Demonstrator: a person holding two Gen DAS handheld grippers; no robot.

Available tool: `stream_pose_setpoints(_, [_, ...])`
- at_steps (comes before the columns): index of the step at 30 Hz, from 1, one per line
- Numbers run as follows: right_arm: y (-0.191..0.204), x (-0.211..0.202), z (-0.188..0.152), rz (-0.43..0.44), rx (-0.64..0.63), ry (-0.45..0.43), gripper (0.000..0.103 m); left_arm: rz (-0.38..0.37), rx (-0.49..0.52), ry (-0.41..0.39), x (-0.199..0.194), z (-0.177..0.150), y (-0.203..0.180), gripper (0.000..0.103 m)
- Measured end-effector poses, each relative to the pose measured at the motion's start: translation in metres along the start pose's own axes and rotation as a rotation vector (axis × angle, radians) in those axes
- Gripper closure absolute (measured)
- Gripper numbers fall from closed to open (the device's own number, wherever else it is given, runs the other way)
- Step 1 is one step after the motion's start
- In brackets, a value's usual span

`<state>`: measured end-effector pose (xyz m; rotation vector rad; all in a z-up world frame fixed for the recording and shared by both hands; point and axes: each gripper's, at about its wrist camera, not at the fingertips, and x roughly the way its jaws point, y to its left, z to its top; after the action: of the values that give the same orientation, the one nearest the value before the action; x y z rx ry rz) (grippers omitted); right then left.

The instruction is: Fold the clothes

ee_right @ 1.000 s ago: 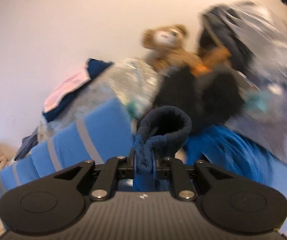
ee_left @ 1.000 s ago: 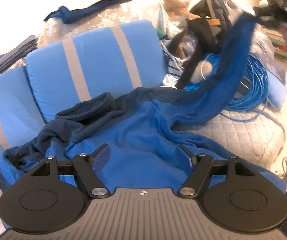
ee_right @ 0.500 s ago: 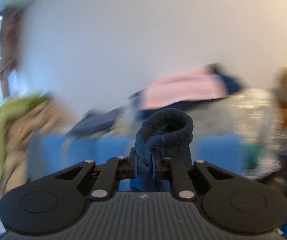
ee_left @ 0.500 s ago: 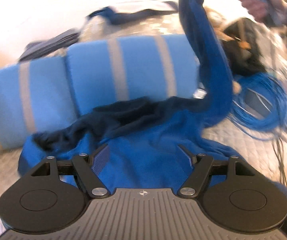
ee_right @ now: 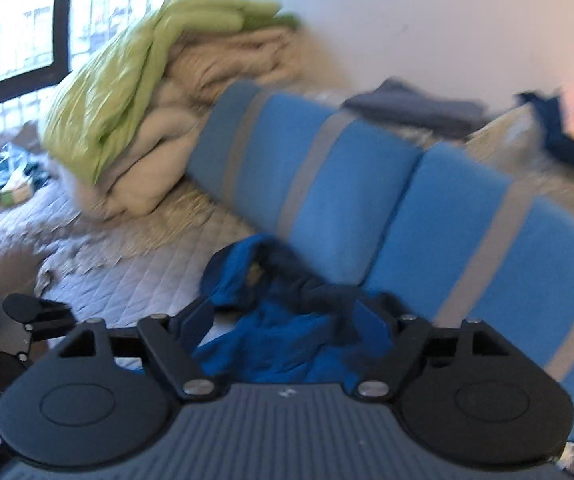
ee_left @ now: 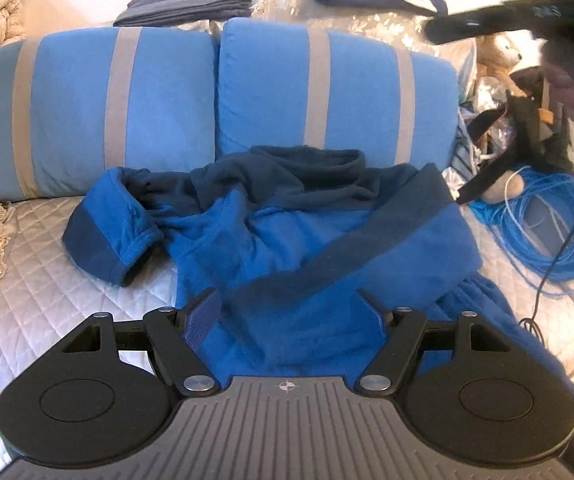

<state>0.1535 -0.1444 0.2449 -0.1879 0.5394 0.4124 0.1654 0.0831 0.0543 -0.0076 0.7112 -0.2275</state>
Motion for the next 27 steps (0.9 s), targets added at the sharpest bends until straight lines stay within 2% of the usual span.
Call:
stream_pose_setpoints(1, [-0.007, -0.012, 0.000, -0.026, 0.012, -0.013, 0.015, -0.004, -0.007, -0.002, -0.002, 0.002, 0.001, 0.034])
stream_pose_setpoints(3, [-0.024, -0.037, 0.000, -0.075, 0.029, -0.032, 0.006, -0.005, -0.015, -0.004, -0.008, 0.008, 0.000, 0.034])
stream_pose_setpoints(8, [-0.053, -0.116, -0.026, -0.196, 0.091, -0.041, 0.003, -0.024, -0.040, -0.016, -0.047, 0.032, -0.002, 0.034])
stream_pose_setpoints(12, [-0.057, -0.197, -0.040, -0.263, 0.136, -0.070, 0.000, -0.038, -0.033, -0.073, -0.101, 0.053, -0.007, 0.034])
stream_pose_setpoints(15, [-0.053, -0.268, -0.040, -0.286, 0.174, -0.142, 0.000, -0.032, -0.018, -0.150, -0.145, 0.070, -0.012, 0.033])
stream_pose_setpoints(18, [-0.052, -0.337, -0.032, -0.299, 0.219, -0.242, 0.000, -0.028, -0.015, -0.219, -0.184, 0.091, -0.015, 0.033])
stream_pose_setpoints(20, [-0.049, -0.375, -0.025, -0.323, 0.214, -0.293, 0.000, 0.000, -0.005, -0.261, -0.207, 0.106, -0.018, 0.033])
stream_pose_setpoints(24, [-0.036, -0.425, 0.002, -0.389, 0.168, -0.363, 0.000, 0.084, 0.045, -0.365, -0.257, 0.139, -0.027, 0.032])
stream_pose_setpoints(26, [-0.030, -0.438, 0.012, -0.408, 0.153, -0.386, 0.000, 0.100, 0.074, -0.361, -0.270, 0.153, -0.032, 0.024])
stream_pose_setpoints(27, [-0.027, -0.442, 0.016, -0.410, 0.148, -0.393, 0.000, 0.095, 0.084, -0.332, -0.268, 0.157, -0.034, 0.024])
